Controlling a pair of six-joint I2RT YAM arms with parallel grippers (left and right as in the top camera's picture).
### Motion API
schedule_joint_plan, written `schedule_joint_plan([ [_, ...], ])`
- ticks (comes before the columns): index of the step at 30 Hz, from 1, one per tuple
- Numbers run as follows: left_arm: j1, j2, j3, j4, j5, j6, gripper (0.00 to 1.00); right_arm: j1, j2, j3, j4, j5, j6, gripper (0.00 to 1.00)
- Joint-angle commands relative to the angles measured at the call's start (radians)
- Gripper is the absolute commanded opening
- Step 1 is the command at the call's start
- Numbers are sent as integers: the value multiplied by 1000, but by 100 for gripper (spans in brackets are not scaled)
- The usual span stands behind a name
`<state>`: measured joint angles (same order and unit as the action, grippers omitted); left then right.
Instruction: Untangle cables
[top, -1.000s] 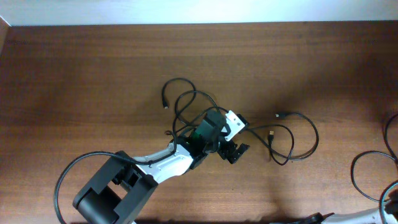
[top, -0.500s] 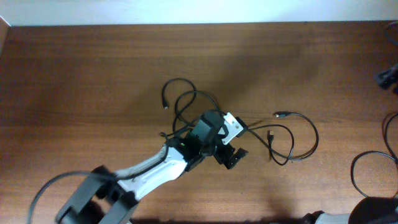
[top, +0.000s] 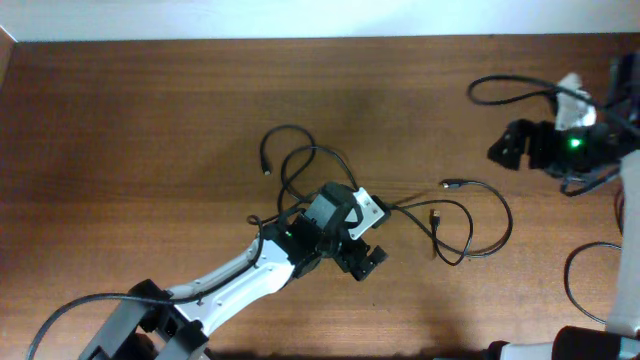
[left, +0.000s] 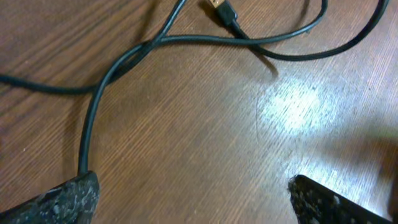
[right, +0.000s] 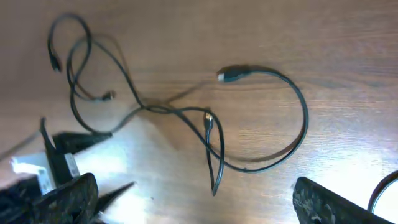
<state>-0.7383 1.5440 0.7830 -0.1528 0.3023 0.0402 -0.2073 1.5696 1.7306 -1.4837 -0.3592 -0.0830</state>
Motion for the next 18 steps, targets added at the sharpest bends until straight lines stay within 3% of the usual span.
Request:
schedule_joint_plan([
  [1,7,-97,3,-37,-10,-3,99,61,-8,-56,3,43,-45,99],
  [13,48,-461,3,-351,-418,-3,99,156,-7,-348,135,26,-40,99],
  [18,48,-521,3,-415,-494,-3,99,176,-7,-398,154,3,-40,99],
])
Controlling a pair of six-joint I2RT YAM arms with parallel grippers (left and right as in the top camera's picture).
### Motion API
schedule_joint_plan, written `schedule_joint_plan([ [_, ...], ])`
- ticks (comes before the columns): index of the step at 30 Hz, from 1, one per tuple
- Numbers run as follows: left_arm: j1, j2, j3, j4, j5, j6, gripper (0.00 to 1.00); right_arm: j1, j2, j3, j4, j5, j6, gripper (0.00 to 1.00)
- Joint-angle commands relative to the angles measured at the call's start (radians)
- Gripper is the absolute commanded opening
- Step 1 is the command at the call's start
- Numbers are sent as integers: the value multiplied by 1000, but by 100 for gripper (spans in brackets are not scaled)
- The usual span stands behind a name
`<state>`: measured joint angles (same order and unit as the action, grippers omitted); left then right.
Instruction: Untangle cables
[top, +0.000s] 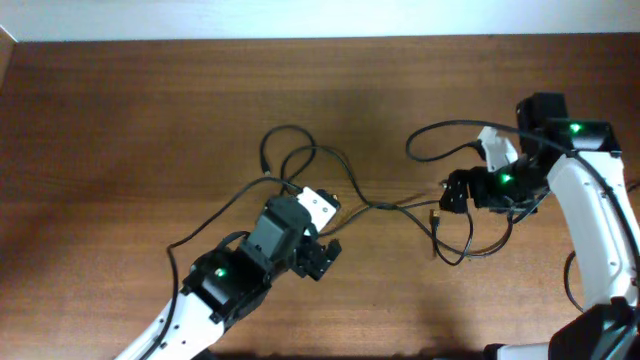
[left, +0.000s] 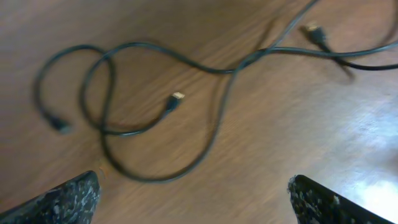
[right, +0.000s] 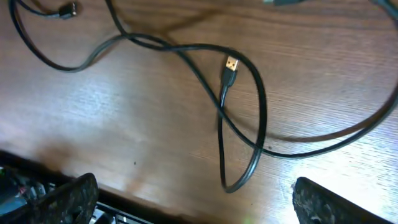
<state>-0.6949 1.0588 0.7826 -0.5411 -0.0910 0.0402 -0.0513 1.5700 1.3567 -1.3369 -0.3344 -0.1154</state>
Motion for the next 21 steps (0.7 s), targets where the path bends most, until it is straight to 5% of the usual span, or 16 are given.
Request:
schedule_joint_plan([
  [1,4,-40,3,-32,-101,-3,99,22,-8,-30,7,-21,-8,99],
  [21,4,-104,3,-101,-186,-3,99,163,-8,-308,217,-31,132,92],
])
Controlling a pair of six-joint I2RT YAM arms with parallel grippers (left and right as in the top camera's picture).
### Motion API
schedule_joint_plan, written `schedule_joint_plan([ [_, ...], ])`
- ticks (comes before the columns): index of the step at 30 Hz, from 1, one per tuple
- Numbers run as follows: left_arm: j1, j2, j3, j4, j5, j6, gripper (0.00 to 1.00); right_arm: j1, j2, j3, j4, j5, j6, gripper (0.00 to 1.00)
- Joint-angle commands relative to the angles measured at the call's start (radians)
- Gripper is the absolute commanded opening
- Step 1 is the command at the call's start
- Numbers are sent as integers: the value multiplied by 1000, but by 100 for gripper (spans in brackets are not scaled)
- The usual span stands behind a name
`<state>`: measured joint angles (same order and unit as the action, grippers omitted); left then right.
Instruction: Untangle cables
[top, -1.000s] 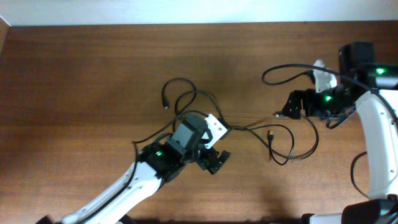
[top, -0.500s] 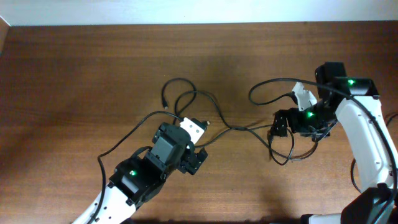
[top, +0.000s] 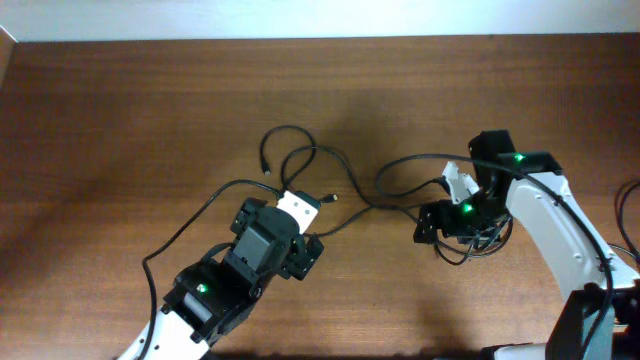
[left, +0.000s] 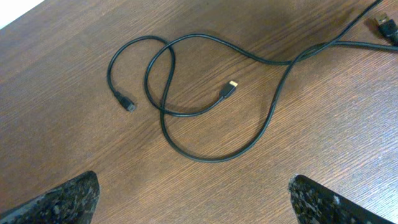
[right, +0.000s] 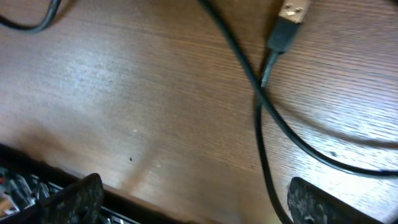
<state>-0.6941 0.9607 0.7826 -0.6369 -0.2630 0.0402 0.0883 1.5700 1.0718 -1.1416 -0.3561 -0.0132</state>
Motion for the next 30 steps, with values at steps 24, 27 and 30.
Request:
schedule_joint_plan([
  [24,3,-6,3,-9,-14,-3,99,89,-8,-35,258,-132,355,93],
  [27,3,-6,3,-9,-14,-3,99,162,-6,-44,354,-58,454,93],
  [30,3,-6,3,-9,-14,-3,99,217,13,-47,400,21,638,99],
])
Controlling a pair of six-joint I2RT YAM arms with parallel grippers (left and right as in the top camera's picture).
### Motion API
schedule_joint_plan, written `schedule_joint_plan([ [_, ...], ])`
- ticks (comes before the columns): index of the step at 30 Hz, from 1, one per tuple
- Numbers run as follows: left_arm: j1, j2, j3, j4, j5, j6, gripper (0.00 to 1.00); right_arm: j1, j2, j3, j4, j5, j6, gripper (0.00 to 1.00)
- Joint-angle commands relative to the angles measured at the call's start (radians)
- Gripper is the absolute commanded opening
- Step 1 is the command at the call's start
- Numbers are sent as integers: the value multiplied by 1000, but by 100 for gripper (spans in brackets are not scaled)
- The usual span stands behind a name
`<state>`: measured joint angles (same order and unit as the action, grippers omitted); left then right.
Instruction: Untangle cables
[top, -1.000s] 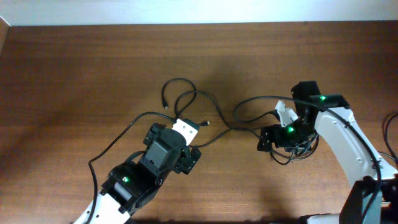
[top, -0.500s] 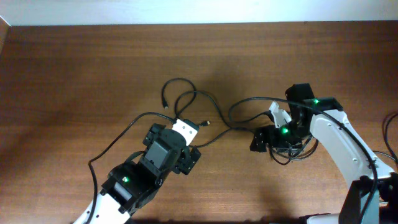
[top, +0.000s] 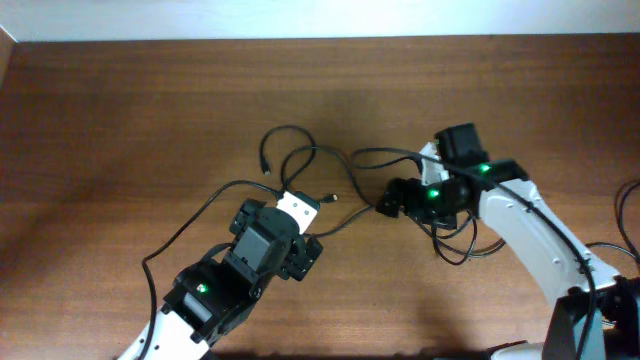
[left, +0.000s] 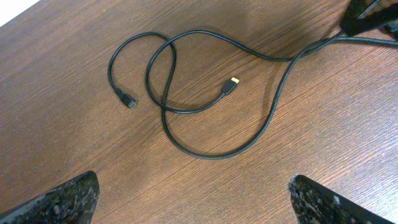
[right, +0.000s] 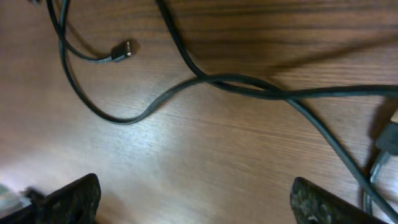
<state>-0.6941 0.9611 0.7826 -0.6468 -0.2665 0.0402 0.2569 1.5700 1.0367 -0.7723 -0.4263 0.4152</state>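
Note:
Thin black cables lie tangled mid-table, with loops (top: 291, 129) on the left and more loops (top: 466, 256) on the right. In the left wrist view the left loops (left: 163, 93) show a black plug (left: 129, 102) and a gold-tipped plug (left: 231, 83). My left gripper (left: 189, 190) hangs open above bare wood below them. My right gripper (right: 196, 193) is open too, low over the spot where two cables cross (right: 249, 84). A small plug (right: 122, 50) lies to its upper left. Neither gripper holds anything.
The brown wooden table (top: 120, 120) ends at a white wall strip along the far edge. The robots' own black supply cables trail behind both arms. A USB plug (right: 388, 137) shows at the right wrist view's right edge.
My right gripper has moved left, from over the right-hand loops to the crossing near the table's middle. The left arm and the cables have not visibly moved.
At first my left gripper hung low over the cable in the middle and my right arm stood at the far right. Then the left had drawn back toward the lower left while the right came in over the right loops. Now the right is over the crossing.

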Motion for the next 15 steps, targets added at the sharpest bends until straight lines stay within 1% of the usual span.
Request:
schedule_joint_plan([
  [1,3,-7,3,1,-11,-3,99,64,26,-12,56,90,260,99],
  [6,3,-7,3,1,-10,-3,99,84,98,-12,120,90,496,99],
  [8,3,-7,3,1,-10,-3,99,84,130,-12,138,68,546,99],
  [11,3,-7,3,1,-11,-3,99,84,204,-12,192,-2,574,99],
  [15,3,-7,3,1,-10,-3,99,85,274,-12,274,-87,575,99],
])
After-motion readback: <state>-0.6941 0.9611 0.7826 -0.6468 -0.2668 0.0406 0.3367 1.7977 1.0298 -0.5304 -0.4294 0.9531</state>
